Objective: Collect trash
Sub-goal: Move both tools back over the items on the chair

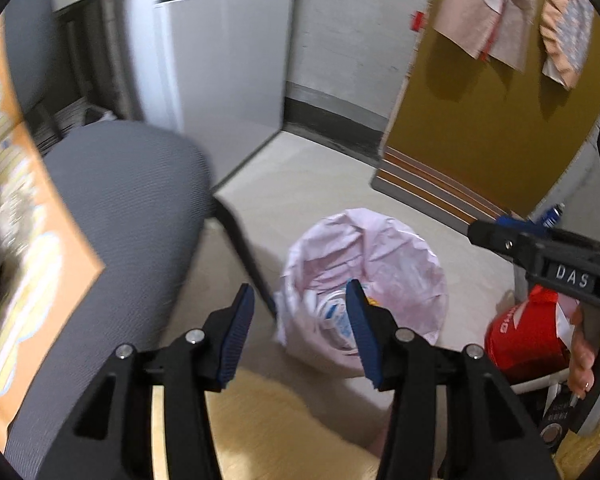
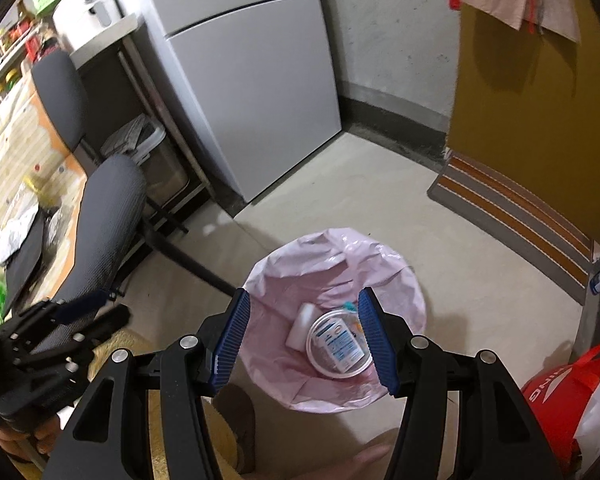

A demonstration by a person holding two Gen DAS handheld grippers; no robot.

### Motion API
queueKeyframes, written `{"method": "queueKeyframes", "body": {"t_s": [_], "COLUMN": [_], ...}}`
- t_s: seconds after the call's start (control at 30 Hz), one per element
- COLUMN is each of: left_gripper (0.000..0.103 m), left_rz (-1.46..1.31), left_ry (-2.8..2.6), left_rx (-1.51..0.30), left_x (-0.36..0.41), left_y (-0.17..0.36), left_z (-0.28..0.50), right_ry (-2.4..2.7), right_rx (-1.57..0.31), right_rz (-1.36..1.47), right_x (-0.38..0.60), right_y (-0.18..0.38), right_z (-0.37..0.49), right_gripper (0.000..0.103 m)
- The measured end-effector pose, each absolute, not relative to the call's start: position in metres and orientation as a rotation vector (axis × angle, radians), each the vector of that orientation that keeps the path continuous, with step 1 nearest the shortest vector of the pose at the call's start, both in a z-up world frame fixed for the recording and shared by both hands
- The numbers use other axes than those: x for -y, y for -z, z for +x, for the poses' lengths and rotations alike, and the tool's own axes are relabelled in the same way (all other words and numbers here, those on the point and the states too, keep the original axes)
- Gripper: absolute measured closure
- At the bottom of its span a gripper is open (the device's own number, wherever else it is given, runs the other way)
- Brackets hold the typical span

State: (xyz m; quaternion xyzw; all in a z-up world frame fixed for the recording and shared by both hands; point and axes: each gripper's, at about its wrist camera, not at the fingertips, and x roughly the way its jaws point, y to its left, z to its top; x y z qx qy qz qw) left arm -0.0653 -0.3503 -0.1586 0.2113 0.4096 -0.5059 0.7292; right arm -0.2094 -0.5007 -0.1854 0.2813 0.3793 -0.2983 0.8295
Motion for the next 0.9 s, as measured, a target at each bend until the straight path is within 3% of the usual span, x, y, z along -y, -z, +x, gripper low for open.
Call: {"method": "queueKeyframes", "body": {"t_s": [0.4, 0.9], "left_gripper": [0.057, 0.054], "left_rz": [0.346, 0.175], "left_ry": [0.919, 0.558], "left_rx": [-0.890, -0.880], "left_x": [0.259, 0.118], "left_y": [0.125, 0.099], "left_z": [-0.028, 0.047], "right_ry": [0.487, 0.131], "right_rx": [-0.878, -0.831], "right_rz": [0.507, 0.303], "right_x": [0.452, 0.356], "right_y": [0.174, 0.121], "right_z": [-0.164, -0.047], "right_gripper": [0.044, 0.040]}}
